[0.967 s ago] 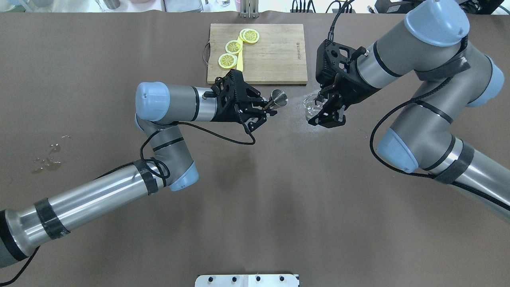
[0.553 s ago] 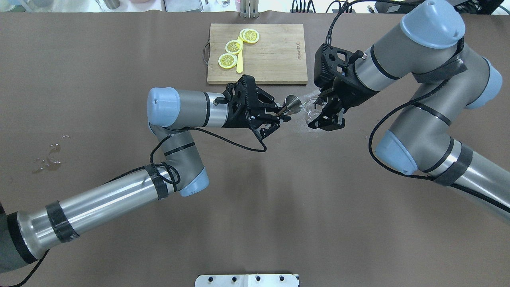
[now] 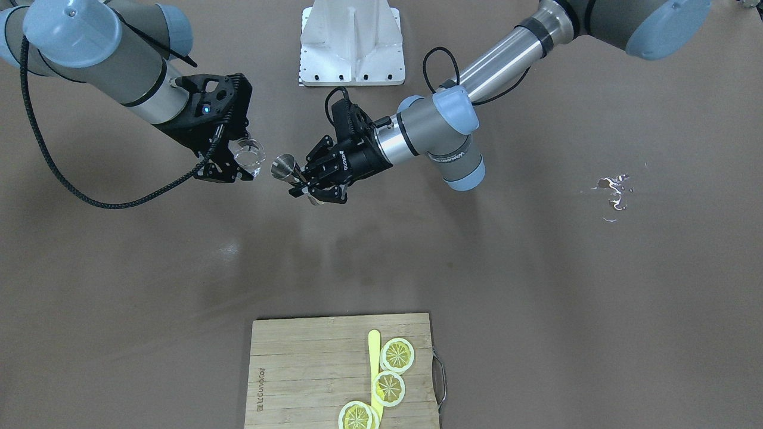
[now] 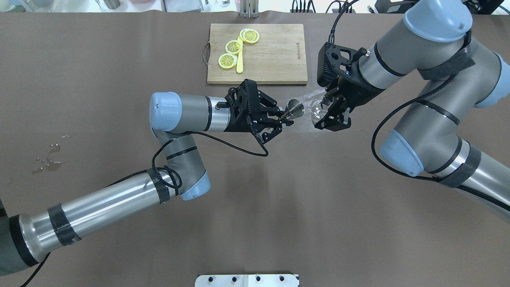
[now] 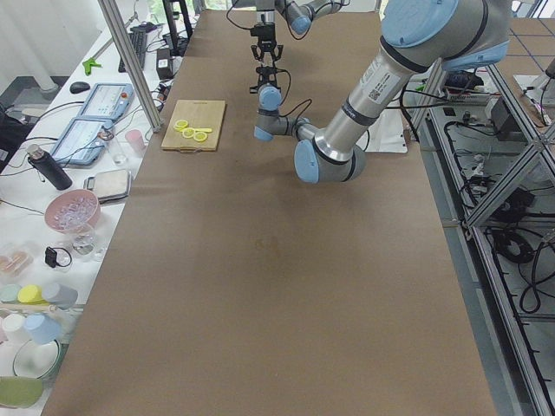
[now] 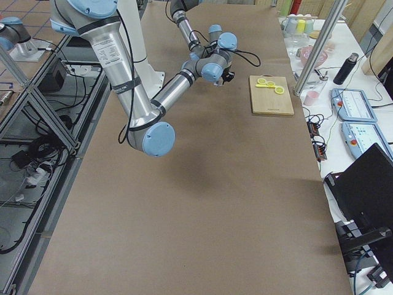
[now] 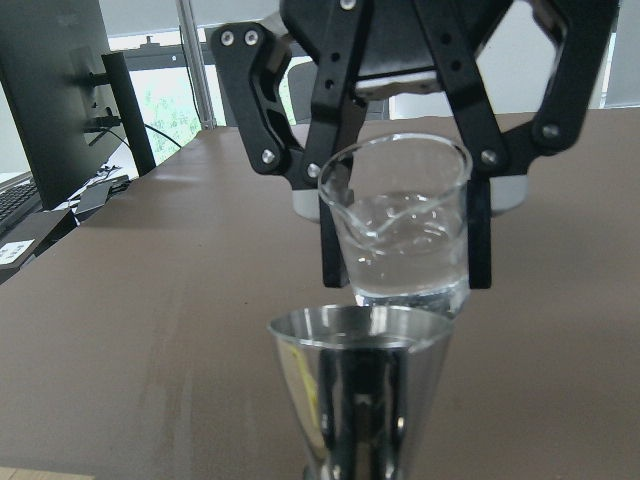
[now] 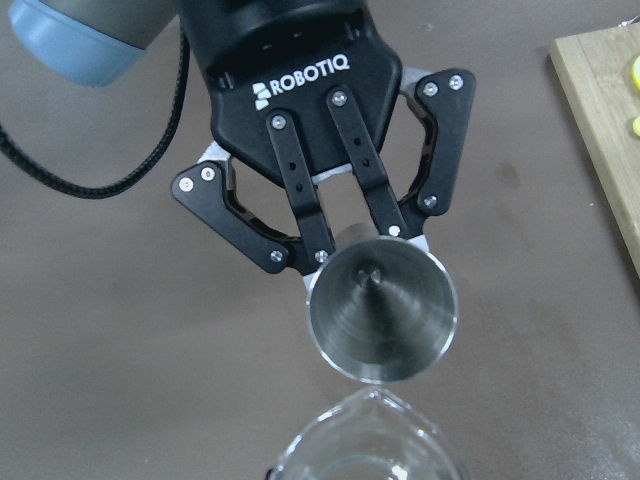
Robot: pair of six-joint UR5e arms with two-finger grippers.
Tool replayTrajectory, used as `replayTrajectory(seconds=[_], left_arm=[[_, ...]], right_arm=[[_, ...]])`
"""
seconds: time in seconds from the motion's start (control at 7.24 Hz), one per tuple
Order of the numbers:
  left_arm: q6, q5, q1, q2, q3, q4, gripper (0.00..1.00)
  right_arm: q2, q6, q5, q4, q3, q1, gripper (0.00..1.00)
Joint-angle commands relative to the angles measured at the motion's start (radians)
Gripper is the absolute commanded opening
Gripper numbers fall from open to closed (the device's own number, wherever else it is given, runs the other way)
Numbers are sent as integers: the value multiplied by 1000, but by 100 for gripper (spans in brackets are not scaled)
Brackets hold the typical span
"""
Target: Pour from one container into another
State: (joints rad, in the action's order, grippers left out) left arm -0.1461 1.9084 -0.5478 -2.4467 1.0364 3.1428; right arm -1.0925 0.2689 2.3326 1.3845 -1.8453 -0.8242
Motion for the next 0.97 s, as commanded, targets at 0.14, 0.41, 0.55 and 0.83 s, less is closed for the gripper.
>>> replayTrajectory(seconds=[0.14, 0.41, 0.55, 0.83], left_arm=[[-1, -5, 3, 3, -1, 5, 0], [-1, -5, 3, 5, -1, 6, 0], [-1, -5, 3, 6, -1, 9, 0], [-1, -5, 3, 6, -1, 13, 0]], right_arm=[[8, 112, -6, 161, -63, 5, 0], [9, 194, -36, 340, -166, 11, 0], [8, 205, -53, 347, -169, 16, 0], [13, 237, -67, 350, -137, 16, 0]])
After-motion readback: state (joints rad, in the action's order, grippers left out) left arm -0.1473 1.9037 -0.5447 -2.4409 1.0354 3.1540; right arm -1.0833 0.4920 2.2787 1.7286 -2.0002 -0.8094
